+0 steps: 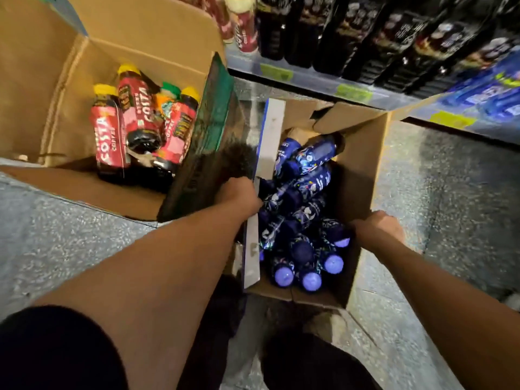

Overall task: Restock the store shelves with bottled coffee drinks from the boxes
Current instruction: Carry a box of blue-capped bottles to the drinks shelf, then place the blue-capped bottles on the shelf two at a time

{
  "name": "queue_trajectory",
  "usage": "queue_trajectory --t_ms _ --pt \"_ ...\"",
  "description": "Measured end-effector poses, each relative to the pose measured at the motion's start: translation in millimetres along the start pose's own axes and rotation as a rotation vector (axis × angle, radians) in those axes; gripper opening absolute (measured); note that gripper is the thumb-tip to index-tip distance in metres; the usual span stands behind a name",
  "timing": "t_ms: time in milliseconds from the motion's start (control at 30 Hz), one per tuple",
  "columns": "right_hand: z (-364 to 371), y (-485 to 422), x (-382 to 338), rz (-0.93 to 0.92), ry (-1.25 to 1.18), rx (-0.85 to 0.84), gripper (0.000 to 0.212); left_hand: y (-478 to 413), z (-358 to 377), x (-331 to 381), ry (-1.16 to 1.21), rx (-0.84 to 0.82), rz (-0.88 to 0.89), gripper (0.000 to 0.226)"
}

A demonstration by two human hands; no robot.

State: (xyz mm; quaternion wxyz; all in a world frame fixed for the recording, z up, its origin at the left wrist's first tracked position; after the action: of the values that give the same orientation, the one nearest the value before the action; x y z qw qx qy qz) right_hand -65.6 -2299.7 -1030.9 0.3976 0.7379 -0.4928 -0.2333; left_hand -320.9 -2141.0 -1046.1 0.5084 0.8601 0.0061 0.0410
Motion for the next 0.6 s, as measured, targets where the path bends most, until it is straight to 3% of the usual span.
queue_trajectory --t_ms 333,467,533,600 --pt "46 -56 -19 -0.05 -0.069 0.002 0.034 -55 -1 -6 -0.043 0.045 -0.022 0.037" --pt "47 -59 -16 -0.033 -0.116 -0.011 0.037 -58 2 -9 0.036 0.026 -0.037 0.05" --pt "39 -45 -15 -0.044 -0.145 0.049 0.039 -46 3 -10 0.104 0.078 -0.054 0.056" --pt "21 -21 -19 -0.129 -0.213 0.205 0.031 -24 0 -4 0.136 0.231 -0.005 0.055"
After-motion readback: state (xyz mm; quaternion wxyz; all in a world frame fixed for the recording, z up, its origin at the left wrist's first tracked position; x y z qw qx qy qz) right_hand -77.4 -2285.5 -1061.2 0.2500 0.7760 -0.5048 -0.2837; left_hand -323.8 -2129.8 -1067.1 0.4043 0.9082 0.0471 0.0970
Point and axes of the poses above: each hand's wrist, its own y-axis away from the middle knuckle, its own z-axis out of the palm, x = y × z, the point moved 9 cm from there along -y, towards the middle knuckle, and after that the axes turned 8 degrees about -x, right-handed, at the moved point
